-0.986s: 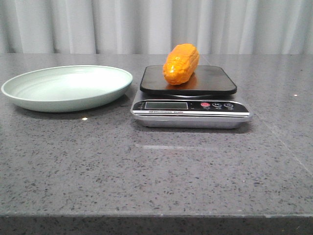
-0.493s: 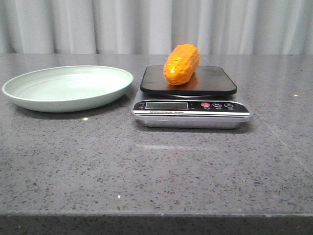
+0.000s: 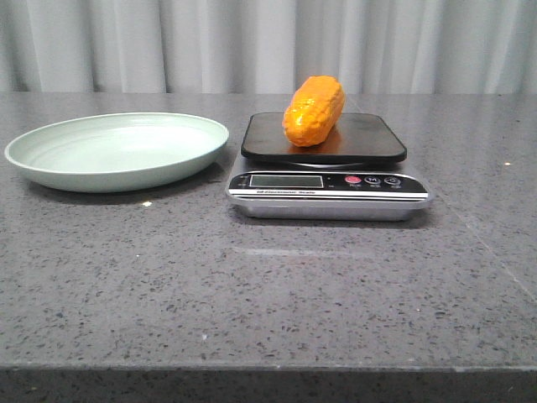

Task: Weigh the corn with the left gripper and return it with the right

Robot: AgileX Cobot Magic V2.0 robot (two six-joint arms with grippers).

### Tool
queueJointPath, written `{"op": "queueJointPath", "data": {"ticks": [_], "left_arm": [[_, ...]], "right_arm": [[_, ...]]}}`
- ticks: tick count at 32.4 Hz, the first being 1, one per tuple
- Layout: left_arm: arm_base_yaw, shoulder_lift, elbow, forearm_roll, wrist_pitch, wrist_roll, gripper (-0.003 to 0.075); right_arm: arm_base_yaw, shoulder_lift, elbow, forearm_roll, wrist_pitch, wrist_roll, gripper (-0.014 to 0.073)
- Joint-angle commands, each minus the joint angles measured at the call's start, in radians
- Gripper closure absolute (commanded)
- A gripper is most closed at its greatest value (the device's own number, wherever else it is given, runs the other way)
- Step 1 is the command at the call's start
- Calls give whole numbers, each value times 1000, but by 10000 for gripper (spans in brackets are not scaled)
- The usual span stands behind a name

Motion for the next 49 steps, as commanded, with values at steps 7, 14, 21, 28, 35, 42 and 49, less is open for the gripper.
{"op": "queueJointPath", "data": {"ticks": [7,14,21,28,35,42,49], "left_arm": [[-3,-4,-23,-26,-110,7,594],[-3,-4,-23,-33,-110,7,594],[-3,-4,-23,-33,-110,7,594],[-3,-4,-23,-33,-110,7,594],[-3,-4,-23,-33,-110,7,594],[-3,-4,-23,-33,-110,7,594],[-3,-4,-23,-33,-110,7,594]], "right_arm": [[-6,-14,-11,0,-155,12,448],[-4,6,-171,1,-88,23,448],[-4,204,-397,1,183,23,448],[-4,285,-419,2,201,23,448],[8,290,-422,14,201,23,448],[102,378,-509,17,362,23,216],[228,544,-685,77,529,23,31]]}}
